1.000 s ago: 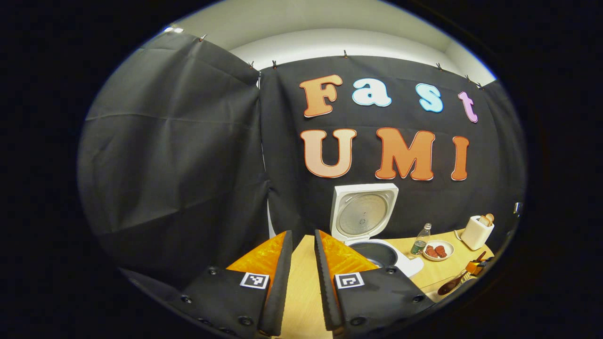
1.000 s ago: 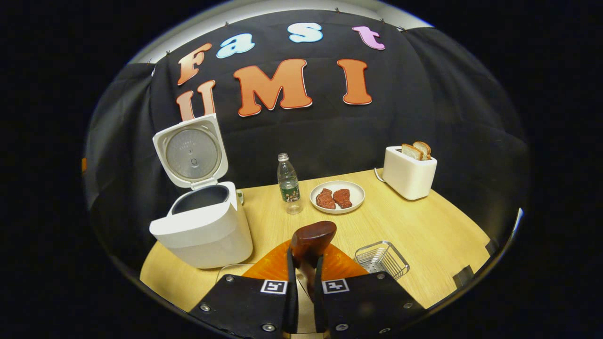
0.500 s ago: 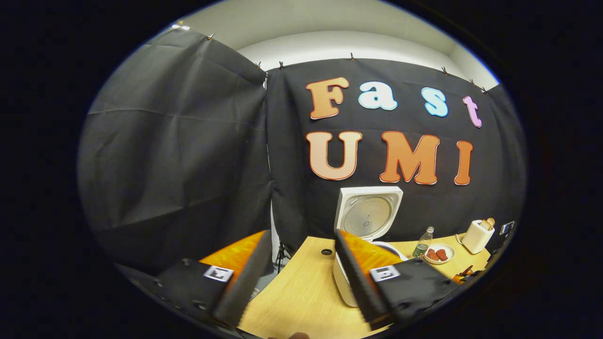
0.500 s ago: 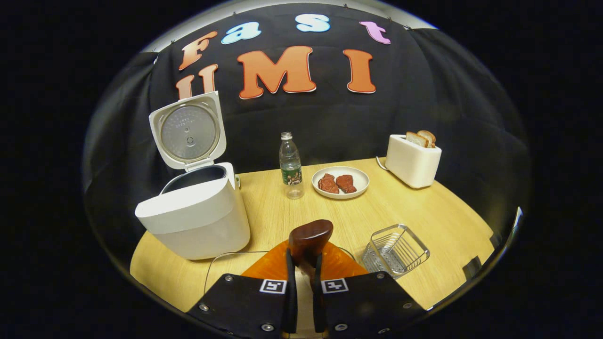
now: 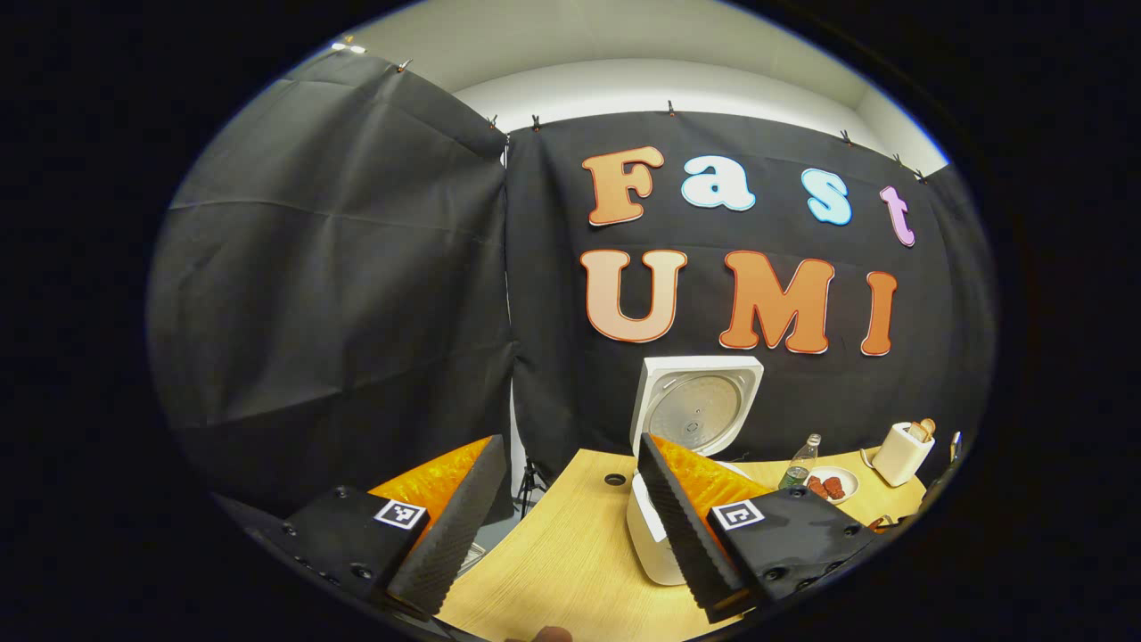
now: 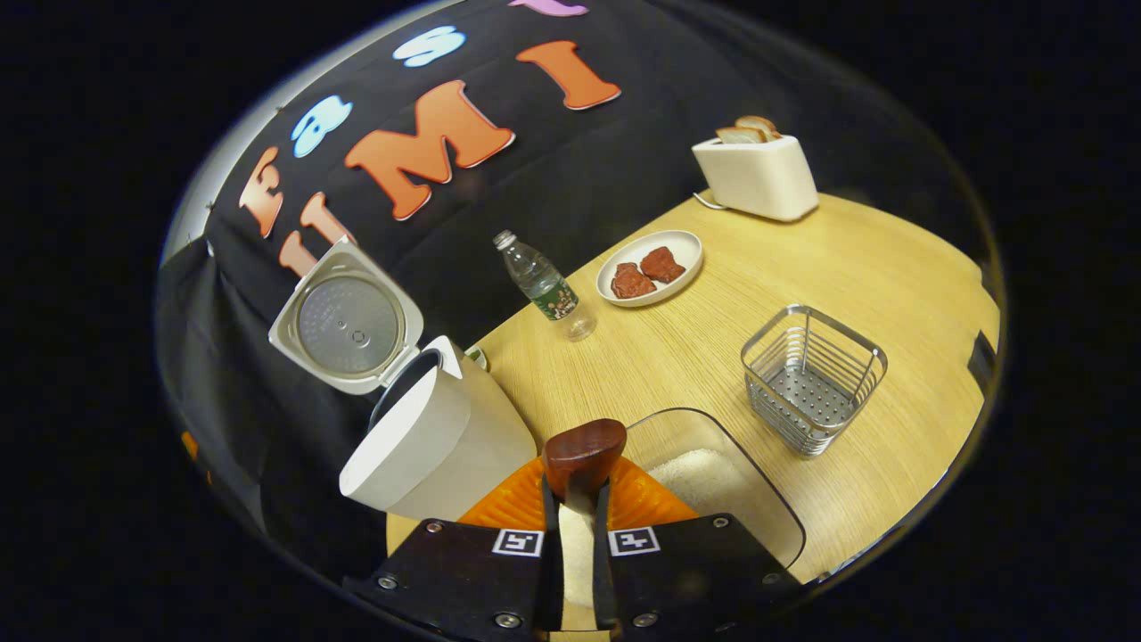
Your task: Close the left gripper, press the button to open the rice cooker; take a wooden spoon from the chopstick holder with the right hand, scoop a spoonful of rice and pour it into the rice cooker, then put the wooden spoon back into the chopstick holder.
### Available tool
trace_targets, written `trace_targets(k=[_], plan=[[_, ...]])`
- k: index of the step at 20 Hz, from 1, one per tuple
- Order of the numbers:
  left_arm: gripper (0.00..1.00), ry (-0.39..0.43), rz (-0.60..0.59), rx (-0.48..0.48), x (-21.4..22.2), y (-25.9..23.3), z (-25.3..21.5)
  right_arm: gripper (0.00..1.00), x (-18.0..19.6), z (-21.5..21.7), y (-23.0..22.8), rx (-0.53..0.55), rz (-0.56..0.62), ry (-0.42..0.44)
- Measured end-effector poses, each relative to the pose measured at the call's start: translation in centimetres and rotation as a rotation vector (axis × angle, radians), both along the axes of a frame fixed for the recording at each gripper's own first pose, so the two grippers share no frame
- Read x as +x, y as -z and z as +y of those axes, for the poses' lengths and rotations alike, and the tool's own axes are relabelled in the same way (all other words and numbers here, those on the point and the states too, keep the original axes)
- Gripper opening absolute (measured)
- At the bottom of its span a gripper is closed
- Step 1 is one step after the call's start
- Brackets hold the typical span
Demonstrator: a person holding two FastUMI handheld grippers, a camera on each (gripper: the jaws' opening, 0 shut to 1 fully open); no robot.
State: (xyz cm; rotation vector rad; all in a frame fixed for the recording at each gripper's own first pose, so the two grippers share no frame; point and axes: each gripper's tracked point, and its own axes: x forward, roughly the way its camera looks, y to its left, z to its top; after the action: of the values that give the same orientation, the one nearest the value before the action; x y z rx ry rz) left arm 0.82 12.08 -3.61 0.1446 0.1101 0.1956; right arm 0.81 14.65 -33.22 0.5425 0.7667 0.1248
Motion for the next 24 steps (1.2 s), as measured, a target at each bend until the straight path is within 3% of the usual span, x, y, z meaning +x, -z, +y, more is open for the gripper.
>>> trace_targets(k=[5,9,10,11,24], plan=[[1.00,0.018,-0.001,-0.042,0.2,0.2,-0.5,0.12,0.0,-1.6,1.1,0.177,0.088,0.104],[1.00,0.049,-0.017,-0.087,0.3,-0.1,-1.5,0.12,-0.7,-1.1,1.4,0.306,0.147,0.139],[0.94,0.050,-0.017,-0.077,0.3,-0.1,-1.5,0.12,-0.7,-1.1,1.7,0.319,0.153,0.150],[1.00,0.054,-0.017,-0.069,0.4,-0.2,-1.7,0.12,-0.8,-1.2,2.0,0.333,0.165,0.155],[0.98,0.076,-0.013,-0.047,0.6,-0.4,-2.7,0.12,-0.7,-3.7,-1.9,0.468,0.193,0.225]])
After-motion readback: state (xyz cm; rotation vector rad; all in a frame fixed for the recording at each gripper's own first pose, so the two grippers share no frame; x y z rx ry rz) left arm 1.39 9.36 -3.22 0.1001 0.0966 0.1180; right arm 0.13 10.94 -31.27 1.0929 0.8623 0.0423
